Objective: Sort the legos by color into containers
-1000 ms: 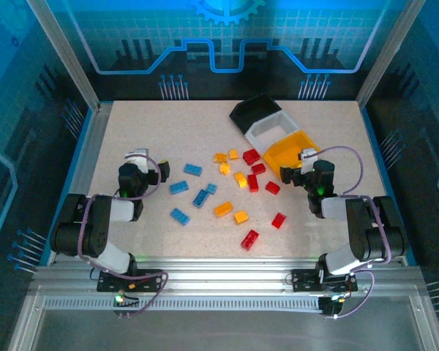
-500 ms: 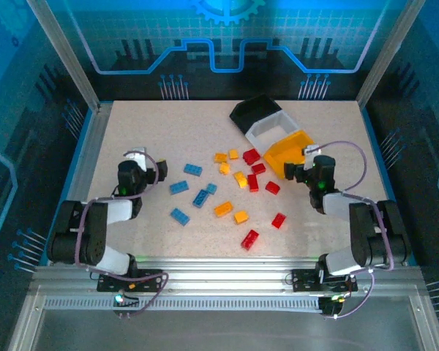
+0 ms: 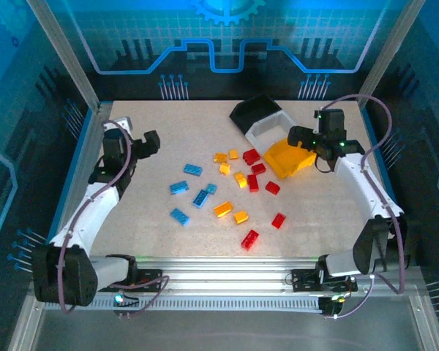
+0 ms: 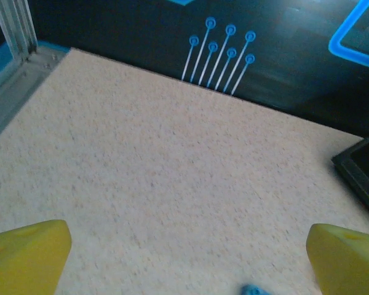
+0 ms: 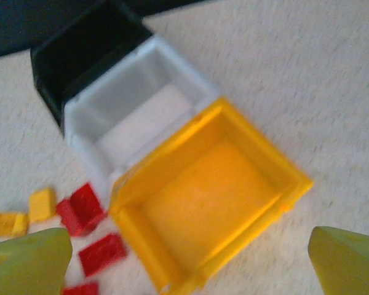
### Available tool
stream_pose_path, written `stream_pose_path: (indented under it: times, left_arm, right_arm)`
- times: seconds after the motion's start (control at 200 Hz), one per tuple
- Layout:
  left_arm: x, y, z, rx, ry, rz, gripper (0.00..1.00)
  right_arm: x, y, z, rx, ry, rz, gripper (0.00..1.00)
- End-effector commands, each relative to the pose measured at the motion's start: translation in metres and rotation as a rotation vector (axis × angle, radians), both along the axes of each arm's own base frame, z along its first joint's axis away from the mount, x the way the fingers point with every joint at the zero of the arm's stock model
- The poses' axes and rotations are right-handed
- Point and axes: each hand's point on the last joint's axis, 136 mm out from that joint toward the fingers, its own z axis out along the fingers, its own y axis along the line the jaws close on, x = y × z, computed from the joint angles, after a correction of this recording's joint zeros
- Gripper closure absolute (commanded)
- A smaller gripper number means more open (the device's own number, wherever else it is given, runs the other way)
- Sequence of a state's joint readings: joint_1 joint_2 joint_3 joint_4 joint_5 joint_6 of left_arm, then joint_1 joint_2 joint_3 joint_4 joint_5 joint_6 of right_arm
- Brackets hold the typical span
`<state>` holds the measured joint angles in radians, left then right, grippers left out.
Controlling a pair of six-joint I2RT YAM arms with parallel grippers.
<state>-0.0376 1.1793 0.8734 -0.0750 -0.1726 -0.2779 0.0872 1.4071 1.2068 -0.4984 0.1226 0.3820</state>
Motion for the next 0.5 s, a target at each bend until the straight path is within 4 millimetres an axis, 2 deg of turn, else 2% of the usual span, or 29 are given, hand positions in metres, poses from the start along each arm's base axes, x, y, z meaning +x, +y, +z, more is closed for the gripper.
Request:
stream_pose_path:
  times: [0.0, 0.175, 0.335, 0.49]
  left_arm:
    - [-0.027, -0.011, -0.013, -0.066, 0.156, 0.032, 0.01]
    - [-0.05, -0.053, -0.031, -0.115, 0.306, -0.057, 0.01]
    - [-0.072, -0.1, -0.049, -0.137, 0.412, -0.2, 0.01]
    - [-0.089, -0.117, -0.068, -0.156, 0.476, -0.218, 0.01]
  right_arm:
    - [-0.068, 0.023, -0.039, 0.083, 0.361, 0.006, 0.0]
    - [-0.123, 0.044, -0.065, 0.116, 0.592, 0.006, 0.01]
    - [-0.166, 0.06, -0.084, 0.068, 0.642, -0.013, 0.01]
    - [-0.189, 0.065, -0.113, 0.078, 0.692, -0.081, 0.06]
